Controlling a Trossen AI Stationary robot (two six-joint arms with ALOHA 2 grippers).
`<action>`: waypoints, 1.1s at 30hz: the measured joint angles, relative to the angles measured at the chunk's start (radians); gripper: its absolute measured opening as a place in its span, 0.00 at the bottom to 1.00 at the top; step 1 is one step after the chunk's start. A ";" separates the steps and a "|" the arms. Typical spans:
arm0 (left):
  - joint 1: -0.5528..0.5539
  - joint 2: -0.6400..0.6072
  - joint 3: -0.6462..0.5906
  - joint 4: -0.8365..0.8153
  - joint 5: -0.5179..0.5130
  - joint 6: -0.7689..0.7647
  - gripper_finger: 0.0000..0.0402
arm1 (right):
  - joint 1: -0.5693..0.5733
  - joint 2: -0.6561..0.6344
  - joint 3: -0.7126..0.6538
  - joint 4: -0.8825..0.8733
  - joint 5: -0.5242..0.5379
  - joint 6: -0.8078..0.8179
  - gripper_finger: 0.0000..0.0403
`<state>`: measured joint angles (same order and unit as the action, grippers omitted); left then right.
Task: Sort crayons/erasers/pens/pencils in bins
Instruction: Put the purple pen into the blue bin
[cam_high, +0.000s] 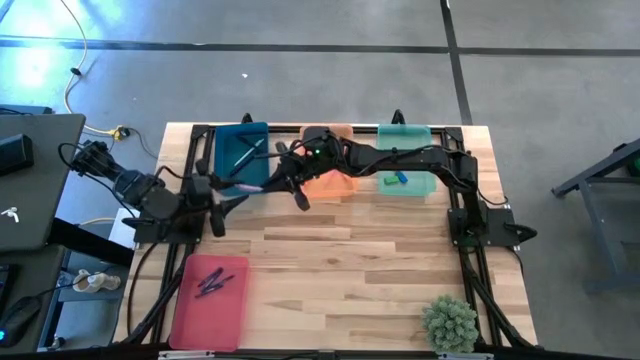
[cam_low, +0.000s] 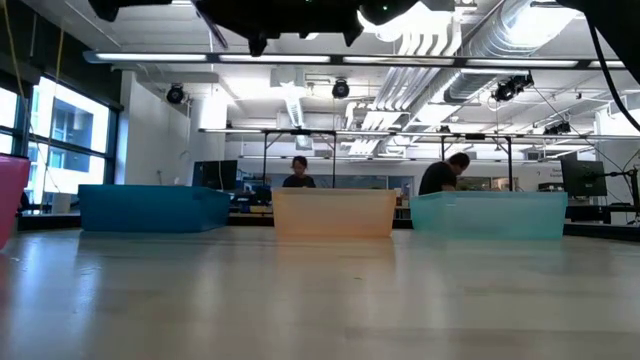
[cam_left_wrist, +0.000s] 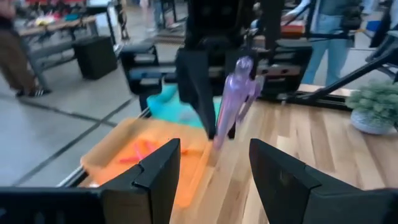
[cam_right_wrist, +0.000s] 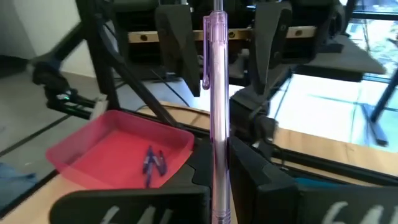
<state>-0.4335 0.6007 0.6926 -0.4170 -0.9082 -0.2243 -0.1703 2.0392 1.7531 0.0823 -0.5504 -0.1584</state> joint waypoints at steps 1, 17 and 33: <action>0.000 0.003 0.000 0.021 0.003 0.028 0.45 | 0.002 0.000 0.000 0.004 -0.011 0.005 0.02; 0.000 0.022 0.000 0.230 0.087 0.158 0.44 | 0.016 0.000 0.000 0.051 -0.030 0.024 0.02; 0.001 0.023 0.000 0.262 0.102 0.225 0.13 | 0.017 0.000 0.000 0.056 -0.035 0.028 0.02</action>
<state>-0.4324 0.6235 0.6926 -0.1552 -0.8058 0.0006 -0.1532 2.0392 1.7531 0.1383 -0.5854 -0.1299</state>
